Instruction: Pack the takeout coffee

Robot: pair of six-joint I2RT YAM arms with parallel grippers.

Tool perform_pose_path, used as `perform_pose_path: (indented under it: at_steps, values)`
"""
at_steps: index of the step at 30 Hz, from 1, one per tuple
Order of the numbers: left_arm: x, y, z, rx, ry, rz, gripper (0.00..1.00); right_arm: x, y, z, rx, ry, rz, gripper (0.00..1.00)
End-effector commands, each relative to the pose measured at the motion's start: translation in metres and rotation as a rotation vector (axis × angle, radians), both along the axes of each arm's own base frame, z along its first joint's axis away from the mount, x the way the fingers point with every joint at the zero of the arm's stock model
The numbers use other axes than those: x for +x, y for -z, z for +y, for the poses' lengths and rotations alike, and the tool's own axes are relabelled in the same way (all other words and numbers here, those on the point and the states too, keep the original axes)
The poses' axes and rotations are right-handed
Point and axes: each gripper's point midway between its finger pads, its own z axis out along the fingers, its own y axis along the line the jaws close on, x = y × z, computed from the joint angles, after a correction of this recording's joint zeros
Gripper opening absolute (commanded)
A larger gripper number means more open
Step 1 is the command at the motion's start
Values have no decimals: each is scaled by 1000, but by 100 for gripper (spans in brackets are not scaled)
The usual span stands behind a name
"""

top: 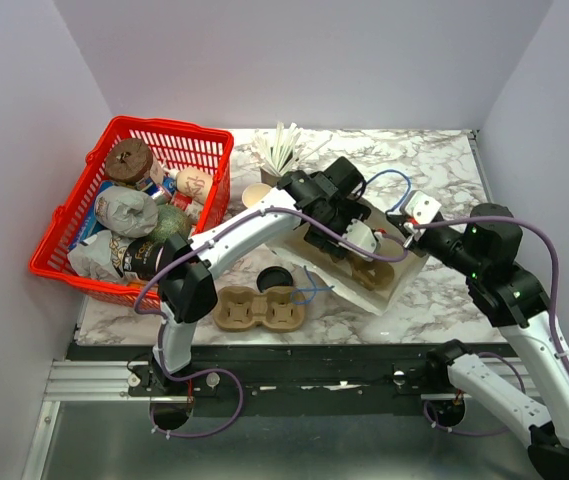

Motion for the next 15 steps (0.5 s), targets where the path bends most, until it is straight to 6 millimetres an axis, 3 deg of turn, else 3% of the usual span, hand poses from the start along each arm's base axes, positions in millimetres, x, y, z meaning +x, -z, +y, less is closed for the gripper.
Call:
perform_pose_path:
  at_steps: [1,6,12,15]
  values:
    - [1,-8,7,-11,-18,-24,0,-4,-14,3,-20,-51,-122,0]
    - [-2,-13,7,-8,-8,-25,0,-12,1,4,-68,-99,-113,0]
    - [-1,-42,-8,-111,-1,-41,0,-12,8,7,-86,-123,-112,0]
    - [-11,-43,-1,-62,70,-29,0,-10,8,7,-79,-111,-107,1]
